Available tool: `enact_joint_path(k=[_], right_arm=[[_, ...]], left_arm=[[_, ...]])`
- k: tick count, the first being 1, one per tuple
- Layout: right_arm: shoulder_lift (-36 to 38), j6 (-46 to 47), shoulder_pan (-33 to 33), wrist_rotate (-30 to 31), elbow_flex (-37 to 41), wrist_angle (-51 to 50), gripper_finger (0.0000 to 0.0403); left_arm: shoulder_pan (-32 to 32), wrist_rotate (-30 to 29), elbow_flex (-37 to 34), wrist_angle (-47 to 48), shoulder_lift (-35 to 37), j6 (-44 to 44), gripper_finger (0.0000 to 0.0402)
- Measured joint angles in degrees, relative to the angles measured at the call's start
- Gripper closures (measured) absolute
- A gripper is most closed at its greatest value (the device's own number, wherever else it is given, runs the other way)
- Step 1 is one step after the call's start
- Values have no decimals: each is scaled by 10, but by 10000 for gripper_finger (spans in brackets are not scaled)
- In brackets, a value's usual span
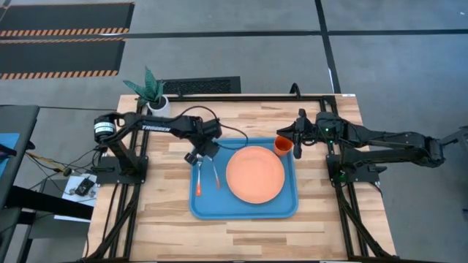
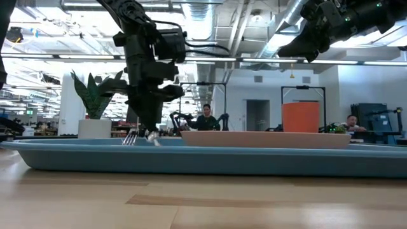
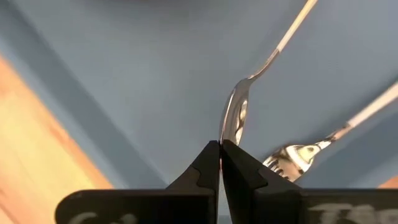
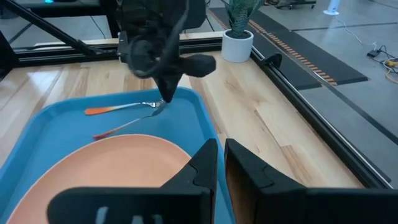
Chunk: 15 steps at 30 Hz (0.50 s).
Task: Pick and place plate/cup/fork/spoon on tray
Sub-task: Put the orange spoon on the right of the orange plate on the blue tray
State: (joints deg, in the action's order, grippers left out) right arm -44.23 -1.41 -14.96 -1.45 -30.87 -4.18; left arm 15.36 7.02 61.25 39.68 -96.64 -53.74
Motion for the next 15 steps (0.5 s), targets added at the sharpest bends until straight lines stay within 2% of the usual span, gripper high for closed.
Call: enact_joint_path(k=[4, 15], right_arm=[[0, 5, 0, 0, 0, 0, 349], [0, 10, 0, 0, 0, 0, 349]], left_arm=[[-7, 5, 0, 9, 0, -21, 401], [-13, 12, -13, 14, 0, 18, 389]])
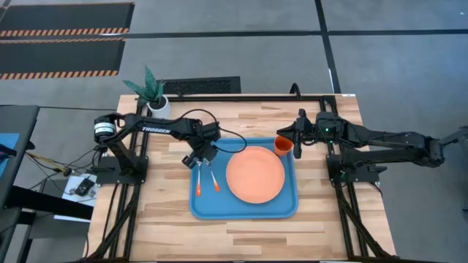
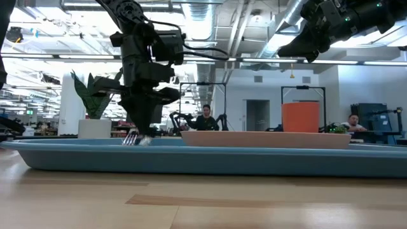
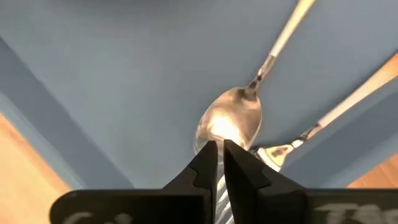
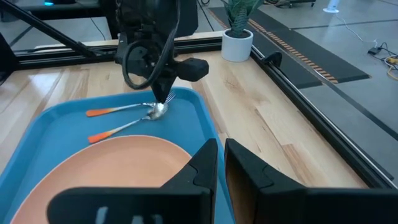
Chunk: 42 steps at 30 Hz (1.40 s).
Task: Pick and place plate/cup/fork/spoon on tray
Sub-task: Put the orange spoon on the right of the orange plate on the blue tray
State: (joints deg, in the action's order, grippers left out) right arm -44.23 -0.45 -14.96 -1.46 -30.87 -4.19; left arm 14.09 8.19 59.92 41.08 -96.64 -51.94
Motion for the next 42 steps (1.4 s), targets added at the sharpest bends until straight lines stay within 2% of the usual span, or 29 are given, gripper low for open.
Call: enact_joint_path(k=[7, 12, 19, 24, 28, 32, 42], right_arm=[[0, 0, 0, 0, 0, 0, 349], [0, 0, 0, 0, 0, 0, 349], [0, 0, 0, -1, 0, -3, 349], [0, 0, 0, -1, 0, -10, 349], [0, -1, 0, -1, 0, -12, 349], [0, -1, 0, -1, 0, -12, 349], [0, 0, 15, -1, 0, -12, 349]], left_arm=[[0, 1, -10, -39, 0, 29, 400], [-4, 6, -4, -44, 0, 57, 391], [-68, 46, -15, -48, 5, 184, 400], [-111, -18, -68, -75, 5, 272, 401], [-111, -78, -93, -102, 4, 353, 401], [-104, -114, -96, -128, 3, 390, 401], [-93, -135, -86, -131, 7, 439, 401]])
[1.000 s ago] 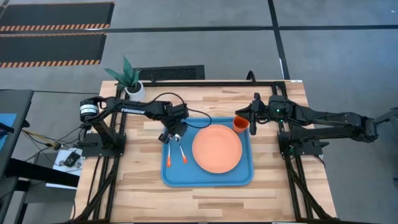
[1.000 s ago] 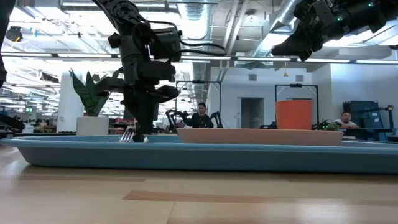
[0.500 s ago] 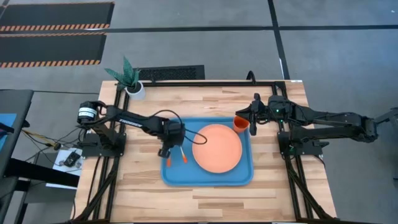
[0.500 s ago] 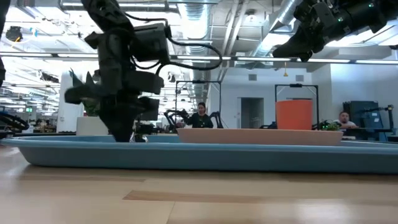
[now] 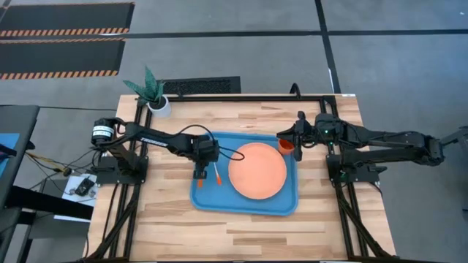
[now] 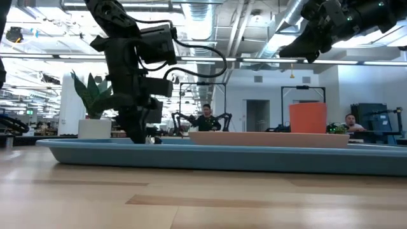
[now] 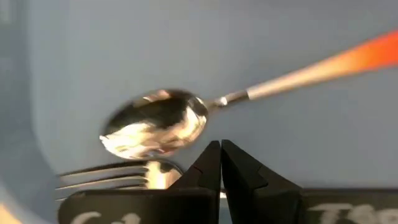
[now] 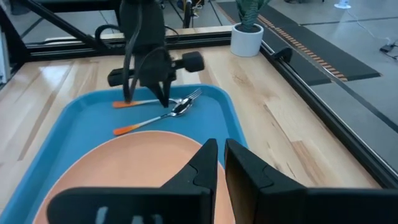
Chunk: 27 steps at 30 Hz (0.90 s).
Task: Pick and place plate/cup/fork/spoon on tray
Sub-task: Put the orange spoon on the right of the orange plate on the blue tray
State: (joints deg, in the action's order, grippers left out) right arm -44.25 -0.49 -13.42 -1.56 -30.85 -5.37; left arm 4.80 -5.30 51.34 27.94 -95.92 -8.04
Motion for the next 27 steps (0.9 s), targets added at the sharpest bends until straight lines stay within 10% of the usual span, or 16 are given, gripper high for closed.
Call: enact_joint_path(k=[27], right_arm=[[0, 0, 19, 3, 0, 1, 349]], left_arm=[[57, -1, 7, -56, 2, 17, 401]])
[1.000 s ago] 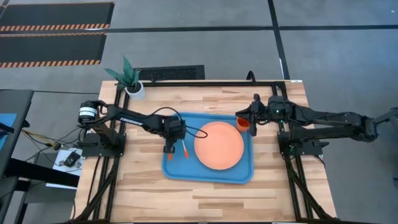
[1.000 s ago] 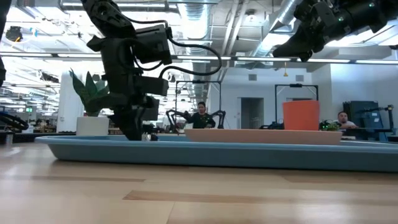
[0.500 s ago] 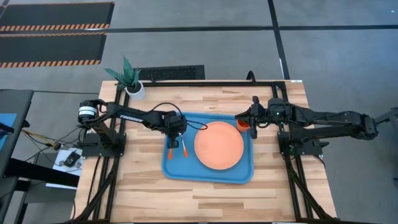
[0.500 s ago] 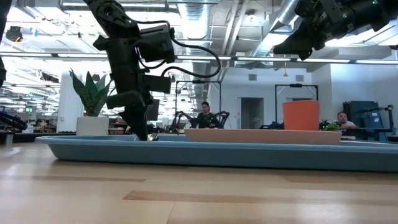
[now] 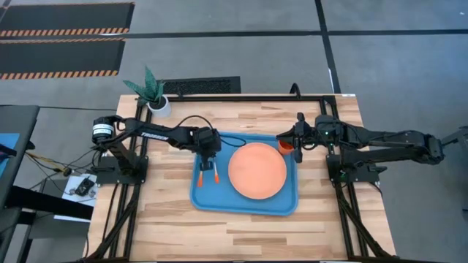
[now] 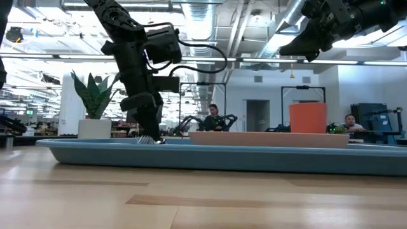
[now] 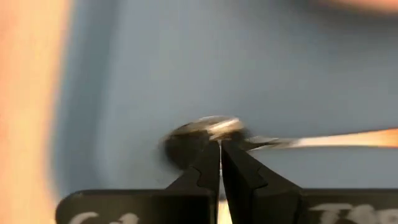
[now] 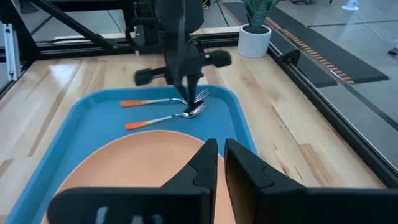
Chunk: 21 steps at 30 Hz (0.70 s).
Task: Pick and place plate/cup/fork/spoon on tray
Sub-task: Put the orange spoon on the right of the orange plate on the blue tray
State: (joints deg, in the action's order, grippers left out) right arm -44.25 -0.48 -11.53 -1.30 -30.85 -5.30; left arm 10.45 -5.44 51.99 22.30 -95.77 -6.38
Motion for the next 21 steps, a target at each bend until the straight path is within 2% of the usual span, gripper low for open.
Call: enact_joint_path(k=[3, 5, 7, 13, 21], right_arm=[[0, 0, 0, 0, 0, 0, 349], [0, 0, 0, 0, 0, -1, 349], [0, 0, 0, 0, 0, -2, 349], [0, 0, 0, 0, 0, -2, 349], [0, 0, 4, 0, 0, -5, 349]], left_arm=[[-10, 89, 0, -22, 0, -5, 402], [-26, 122, 0, -36, 0, -6, 401], [-45, 123, -2, -58, 0, -16, 401], [-68, 81, -4, -71, -6, -15, 401], [-79, 95, 4, -55, -43, -24, 401]])
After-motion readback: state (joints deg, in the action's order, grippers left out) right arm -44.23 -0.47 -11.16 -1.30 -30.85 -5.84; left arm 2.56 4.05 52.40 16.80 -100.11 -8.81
